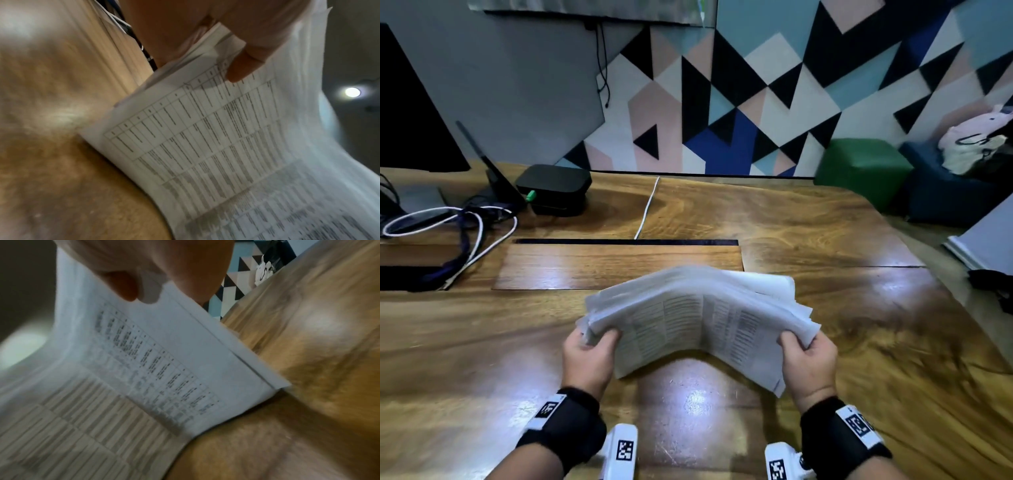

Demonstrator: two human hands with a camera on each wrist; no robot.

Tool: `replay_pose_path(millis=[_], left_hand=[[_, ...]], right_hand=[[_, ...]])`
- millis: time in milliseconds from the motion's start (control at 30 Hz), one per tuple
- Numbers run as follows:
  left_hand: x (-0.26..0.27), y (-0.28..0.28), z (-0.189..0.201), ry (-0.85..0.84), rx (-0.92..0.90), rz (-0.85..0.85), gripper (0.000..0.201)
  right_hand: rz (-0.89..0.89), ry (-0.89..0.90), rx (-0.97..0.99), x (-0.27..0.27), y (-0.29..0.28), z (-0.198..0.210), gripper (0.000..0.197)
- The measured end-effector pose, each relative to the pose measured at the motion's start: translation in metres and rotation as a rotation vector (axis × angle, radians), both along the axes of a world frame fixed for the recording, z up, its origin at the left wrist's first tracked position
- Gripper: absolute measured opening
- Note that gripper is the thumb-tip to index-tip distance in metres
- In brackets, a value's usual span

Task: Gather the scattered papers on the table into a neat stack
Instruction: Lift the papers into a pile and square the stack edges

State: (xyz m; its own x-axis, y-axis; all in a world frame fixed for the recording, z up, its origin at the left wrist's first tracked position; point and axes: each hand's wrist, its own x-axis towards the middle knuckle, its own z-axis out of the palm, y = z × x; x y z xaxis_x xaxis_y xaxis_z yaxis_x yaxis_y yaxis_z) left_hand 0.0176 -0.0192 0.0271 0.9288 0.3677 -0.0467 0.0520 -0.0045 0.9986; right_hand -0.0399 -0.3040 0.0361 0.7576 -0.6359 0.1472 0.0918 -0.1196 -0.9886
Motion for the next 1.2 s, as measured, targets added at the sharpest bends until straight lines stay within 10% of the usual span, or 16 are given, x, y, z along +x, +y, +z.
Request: replay_pose_path(millis=[200,467,700,967,1200], left_hand=[[0.004,0.019,0.023,-0.142,-0.020,0.002,0.025],[-0.013,0.006,-0.021,0.091,-0.061,0.005,0.027],[-0.007,0.013,0.025,-0.115,-0.086,-0.066,0.023],[-0.018,-0.005,-0.007,0.113,-0.054,-0.001,0.026],[-0.007,0.006,0.009,-0.013,-0.082,0.018,0.022]], right_hand=[[0.087,-0.126,-0.034,0.001,-0.015,0.028,0.035],[0.193,0.287,-0.002,-0.014,-0.012,-0.036,0.039],[0.178,0.043,0.057,-0.013,-0.013,0.025,0.027],[0.169,0.326,0.120,-0.016,0.015,-0.024,0.027],[0.180,0.141,0.075,-0.004,0.004,0.007,0.019]])
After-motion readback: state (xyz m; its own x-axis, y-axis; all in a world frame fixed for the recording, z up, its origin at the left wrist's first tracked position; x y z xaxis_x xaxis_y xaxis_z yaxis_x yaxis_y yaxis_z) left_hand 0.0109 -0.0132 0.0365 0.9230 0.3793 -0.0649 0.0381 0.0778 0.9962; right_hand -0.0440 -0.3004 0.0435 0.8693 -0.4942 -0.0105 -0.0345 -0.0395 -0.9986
